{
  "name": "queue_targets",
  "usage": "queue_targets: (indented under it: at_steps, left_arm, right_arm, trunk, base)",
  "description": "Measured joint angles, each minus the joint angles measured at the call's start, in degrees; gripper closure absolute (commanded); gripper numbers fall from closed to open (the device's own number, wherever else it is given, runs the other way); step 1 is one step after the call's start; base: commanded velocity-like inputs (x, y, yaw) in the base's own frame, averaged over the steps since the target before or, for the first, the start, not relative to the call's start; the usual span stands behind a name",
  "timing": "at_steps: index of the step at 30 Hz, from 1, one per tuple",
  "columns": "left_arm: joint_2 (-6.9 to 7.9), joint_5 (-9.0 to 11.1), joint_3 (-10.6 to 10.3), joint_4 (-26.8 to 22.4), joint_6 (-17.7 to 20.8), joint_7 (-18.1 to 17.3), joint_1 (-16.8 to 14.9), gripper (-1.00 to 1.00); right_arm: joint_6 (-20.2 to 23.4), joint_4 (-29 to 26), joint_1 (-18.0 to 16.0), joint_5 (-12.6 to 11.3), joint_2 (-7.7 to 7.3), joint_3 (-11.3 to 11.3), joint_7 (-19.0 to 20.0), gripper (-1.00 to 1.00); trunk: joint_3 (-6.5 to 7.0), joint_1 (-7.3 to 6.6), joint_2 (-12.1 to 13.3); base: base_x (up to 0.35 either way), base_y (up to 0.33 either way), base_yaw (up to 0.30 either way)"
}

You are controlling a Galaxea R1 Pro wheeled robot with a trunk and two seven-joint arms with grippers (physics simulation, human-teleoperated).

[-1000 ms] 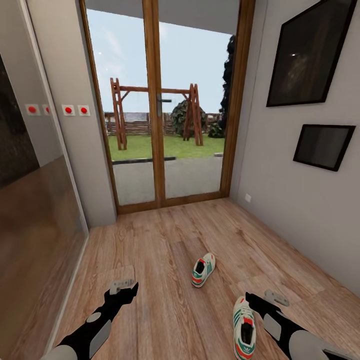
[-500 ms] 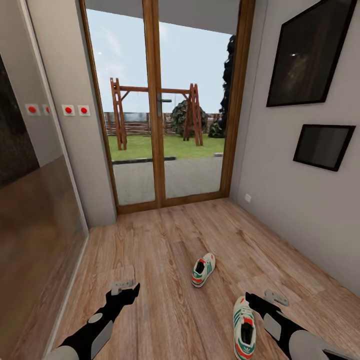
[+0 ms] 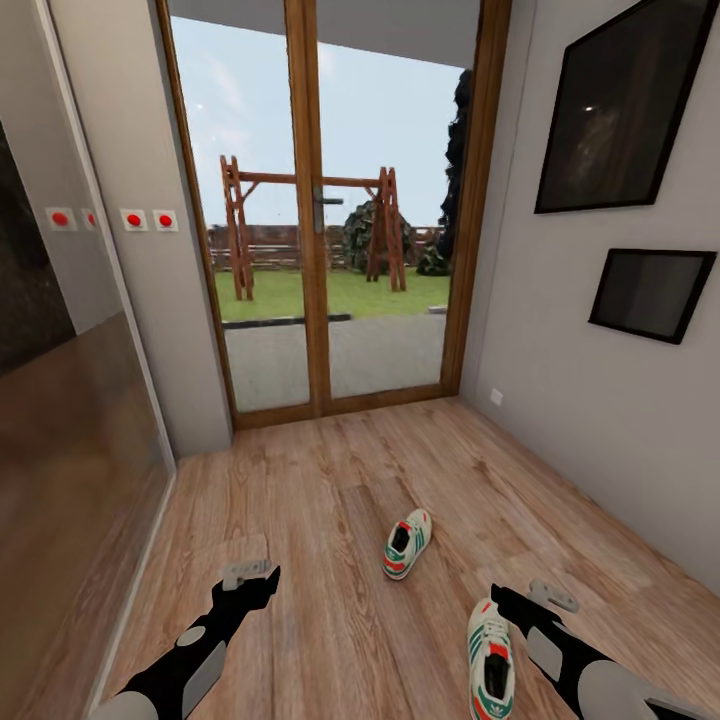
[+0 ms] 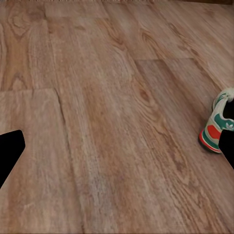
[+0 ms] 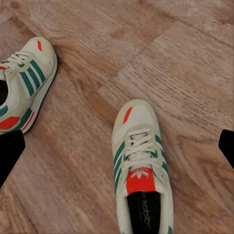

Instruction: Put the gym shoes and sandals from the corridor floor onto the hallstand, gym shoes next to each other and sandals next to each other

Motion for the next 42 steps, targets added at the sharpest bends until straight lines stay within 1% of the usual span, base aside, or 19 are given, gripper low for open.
queue_targets:
  at_steps: [5, 14, 24, 27, 30, 31, 32, 34, 37, 39, 41, 42]
  left_arm:
    - [-0.01, 0.0, 0.0, -0.01, -0.02, -0.01, -0.01, -1.0]
    - [-0.05, 0.0, 0.0, 0.02, -0.01, -0.01, -0.01, -1.0]
    - [-0.02, -0.2, 0.16, -0.36, 0.0, 0.0, 0.0, -1.0]
    - [0.09, -0.24, 0.31, -0.57, 0.0, -0.01, 0.0, -1.0]
    - [0.28, -0.25, 0.39, -1.55, 0.0, 0.0, 0.0, -1.0]
    - [0.33, -0.26, 0.4, -1.96, 0.02, 0.01, 0.0, -1.0]
    - [0.39, -0.26, 0.41, -2.9, 0.07, 0.05, -0.01, -1.0]
    - [0.46, -0.3, 0.46, -4.86, 0.17, 0.13, -0.02, -1.0]
    - [0.54, -0.35, 0.49, -6.08, 0.26, 0.17, -0.15, -1.0]
    - [0.58, -0.41, 0.52, -6.65, 0.33, 0.2, -0.36, -1.0]
    - [0.59, -0.45, 0.49, -6.84, 0.36, 0.26, -0.46, -1.0]
    - [0.59, -0.46, 0.47, -6.86, 0.35, 0.26, -0.45, -1.0]
  right_arm:
    - [0.0, -0.01, 0.01, 0.0, -0.01, 0.01, 0.02, -1.0]
    - [0.0, -0.01, 0.0, 0.0, -0.01, 0.0, 0.06, -1.0]
    - [0.6, -0.4, -0.04, -0.01, 0.05, 0.07, -0.03, -1.0]
    - [1.17, -1.14, -0.01, 0.01, 0.02, 0.0, -0.15, -1.0]
    - [2.68, -4.03, -0.03, 0.05, 0.05, -0.13, -0.15, -1.0]
    - [3.37, -5.16, -0.04, 0.07, 0.06, -0.15, -0.16, -1.0]
    - [5.11, -7.6, -0.05, 0.07, 0.07, -0.1, -0.17, -1.0]
    - [9.53, -12.58, -0.07, 0.06, 0.08, 0.06, -0.14, -1.0]
    - [14.24, -17.05, -0.07, 0.01, 0.07, 0.21, -0.13, -1.0]
    - [19.09, -20.79, -0.05, -0.02, 0.12, 0.28, -0.07, -1.0]
    - [22.74, -22.26, -0.05, -0.06, 0.16, 0.35, 0.18, -1.0]
    - [23.24, -22.43, -0.04, -0.06, 0.16, 0.39, 0.24, -1.0]
  trunk:
    - [0.0, 0.01, 0.0]
    - [0.0, 0.01, 0.0]
    - [0.0, 0.01, 0.0]
    - [0.0, 0.01, 0.0]
    - [0.0, 0.01, 0.0]
    - [0.0, 0.01, 0.0]
    - [0.01, 0.0, 0.0]
    - [0.01, 0.0, 0.0]
    - [0.0, 0.0, 0.0]
    - [0.01, 0.0, 0.0]
    - [0.0, 0.01, 0.0]
    - [0.0, 0.01, 0.0]
  base:
    - [0.016, 0.0, -0.1]
    - [0.002, 0.0, -0.233]
    - [0.0, 0.0, -0.025]
    - [0.0, 0.0, -0.001]
    - [0.0, 0.0, 0.0]
    - [0.0, 0.0, 0.0]
    - [0.0, 0.0, 0.0]
    - [0.0, 0.0, 0.0]
    - [0.0, 0.0, 0.0]
    - [0.0, 0.0, 0.0]
    - [0.0, 0.0, 0.0]
    - [0.0, 0.0, 0.0]
